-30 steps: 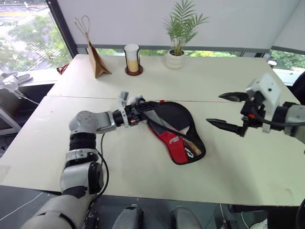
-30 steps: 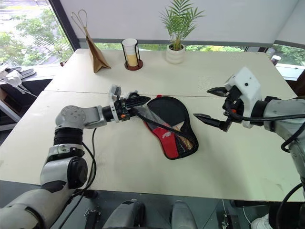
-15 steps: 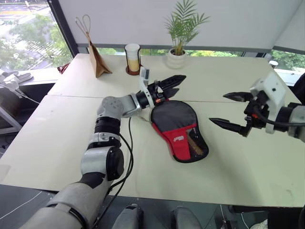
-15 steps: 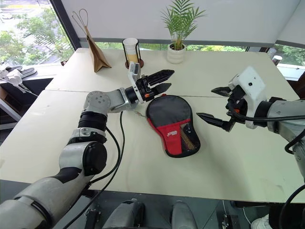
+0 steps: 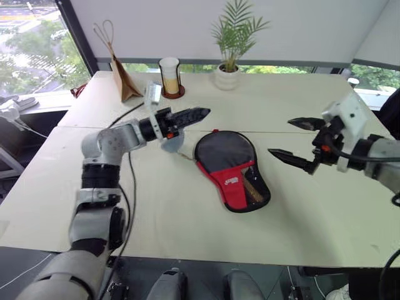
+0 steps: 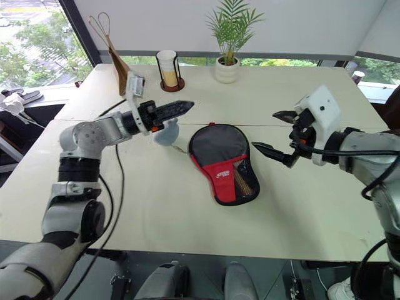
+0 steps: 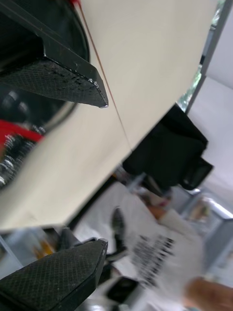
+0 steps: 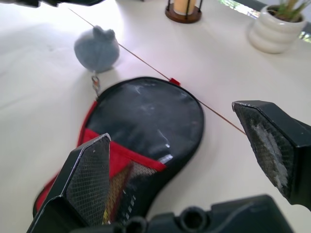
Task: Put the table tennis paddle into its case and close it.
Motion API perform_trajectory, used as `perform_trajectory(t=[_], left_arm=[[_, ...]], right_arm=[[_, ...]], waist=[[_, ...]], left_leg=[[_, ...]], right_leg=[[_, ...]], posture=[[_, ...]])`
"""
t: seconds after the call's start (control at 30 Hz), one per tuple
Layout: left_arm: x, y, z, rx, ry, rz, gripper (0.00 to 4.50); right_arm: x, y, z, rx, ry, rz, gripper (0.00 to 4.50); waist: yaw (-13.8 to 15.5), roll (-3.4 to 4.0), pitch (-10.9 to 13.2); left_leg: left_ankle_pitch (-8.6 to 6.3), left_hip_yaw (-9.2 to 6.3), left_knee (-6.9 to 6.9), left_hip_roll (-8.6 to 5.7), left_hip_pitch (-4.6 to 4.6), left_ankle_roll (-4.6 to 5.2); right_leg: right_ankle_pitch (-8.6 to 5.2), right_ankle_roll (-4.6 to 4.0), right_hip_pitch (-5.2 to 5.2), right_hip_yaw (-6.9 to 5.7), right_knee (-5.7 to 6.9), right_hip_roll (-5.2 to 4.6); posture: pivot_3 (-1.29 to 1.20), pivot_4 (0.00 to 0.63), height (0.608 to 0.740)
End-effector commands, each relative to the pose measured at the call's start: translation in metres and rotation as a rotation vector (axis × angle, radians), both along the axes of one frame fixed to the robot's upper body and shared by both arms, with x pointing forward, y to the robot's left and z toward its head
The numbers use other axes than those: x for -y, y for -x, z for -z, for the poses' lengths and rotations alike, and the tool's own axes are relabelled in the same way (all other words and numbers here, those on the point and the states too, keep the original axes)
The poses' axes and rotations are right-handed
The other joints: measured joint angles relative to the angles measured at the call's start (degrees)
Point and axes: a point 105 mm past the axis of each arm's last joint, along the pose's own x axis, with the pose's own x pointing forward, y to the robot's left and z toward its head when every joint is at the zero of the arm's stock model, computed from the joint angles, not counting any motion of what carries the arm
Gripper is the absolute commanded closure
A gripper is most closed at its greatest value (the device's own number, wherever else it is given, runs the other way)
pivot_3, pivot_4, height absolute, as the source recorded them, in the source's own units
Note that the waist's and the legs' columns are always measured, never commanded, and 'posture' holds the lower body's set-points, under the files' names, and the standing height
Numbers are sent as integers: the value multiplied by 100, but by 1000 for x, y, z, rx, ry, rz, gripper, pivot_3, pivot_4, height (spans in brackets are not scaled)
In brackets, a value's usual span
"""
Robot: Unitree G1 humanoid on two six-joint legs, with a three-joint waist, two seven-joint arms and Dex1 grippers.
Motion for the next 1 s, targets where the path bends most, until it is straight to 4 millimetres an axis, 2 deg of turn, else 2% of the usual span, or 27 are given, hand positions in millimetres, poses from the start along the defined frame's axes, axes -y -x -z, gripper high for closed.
perform_trajectory(t=[0.03, 0.17, 0.27, 0.4, 0.57, 1.0], left_arm=[[-12, 11, -7, 174, -109, 5, 47], [-28, 14, 1, 217, -181, -35, 47], [-35, 18, 5, 227, -201, -62, 47], [-36, 22, 10, 231, -216, -68, 47], [-39, 30, 16, 255, -267, -40, 47], [-46, 66, 26, 334, -377, 99, 47]], right_arm=[[-2, -9, 2, 25, -7, 13, 0], [4, -21, 29, -102, -53, 81, 0], [8, -23, 55, -330, -184, 134, 0], [10, -26, 73, -583, -340, 148, 0], [8, -31, 82, -718, -415, 99, 0], [-6, -25, 120, -909, -331, -14, 0]], waist=[[14, 0, 0], [22, 0, 0], [0, 0, 0], [-12, 1, 0], [-22, 1, 0], [-26, 1, 1]], left_leg=[[0, 0, 0, -1, 0, 0], [0, -6, 1, -3, -1, 0], [0, -6, 0, -2, 0, 0], [0, -6, 0, -1, -1, 1], [0, -6, -2, -1, -1, 1], [-1, -6, -4, 0, -1, 1]], right_leg=[[0, 0, 0, 0, -1, -1], [0, 0, 5, -3, -6, -3], [0, 0, 5, -3, -6, -2], [0, 0, 3, -2, -4, -1], [0, 0, 4, -3, -5, -1], [0, 0, 2, -4, -7, -1]], posture=[[0, 150, 740], [0, 150, 740], [0, 150, 740], [0, 150, 740], [0, 150, 740], [0, 150, 740]])
